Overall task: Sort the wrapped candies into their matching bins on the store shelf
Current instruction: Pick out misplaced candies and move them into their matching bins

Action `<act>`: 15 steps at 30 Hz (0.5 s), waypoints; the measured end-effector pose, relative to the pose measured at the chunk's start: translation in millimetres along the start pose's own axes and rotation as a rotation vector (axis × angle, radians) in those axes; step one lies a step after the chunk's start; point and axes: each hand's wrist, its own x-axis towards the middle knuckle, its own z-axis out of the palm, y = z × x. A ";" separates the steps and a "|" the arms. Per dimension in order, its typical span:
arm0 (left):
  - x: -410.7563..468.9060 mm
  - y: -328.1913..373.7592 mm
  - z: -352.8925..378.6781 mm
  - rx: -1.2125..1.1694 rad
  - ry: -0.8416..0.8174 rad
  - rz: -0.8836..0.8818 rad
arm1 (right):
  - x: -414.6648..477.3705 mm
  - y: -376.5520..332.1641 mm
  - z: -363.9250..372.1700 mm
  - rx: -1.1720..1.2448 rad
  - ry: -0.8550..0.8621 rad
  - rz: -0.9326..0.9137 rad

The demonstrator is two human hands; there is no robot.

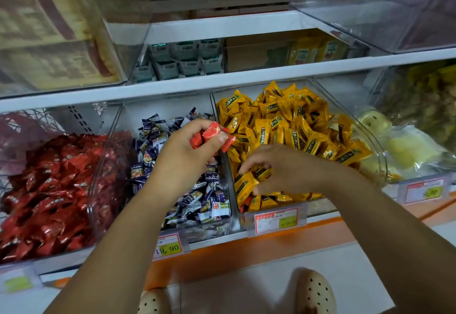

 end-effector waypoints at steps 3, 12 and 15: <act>-1.1 1.9 -0.9 0.014 -0.010 0.004 | 5.9 -4.6 9.4 -0.067 0.068 -0.071; 0.3 -2.2 -15.4 0.019 0.099 -0.035 | 7.3 -7.4 -26.0 -0.180 0.679 0.078; -0.1 -2.1 -16.1 0.038 0.092 -0.033 | 1.8 -18.0 -13.6 -0.193 0.437 -0.097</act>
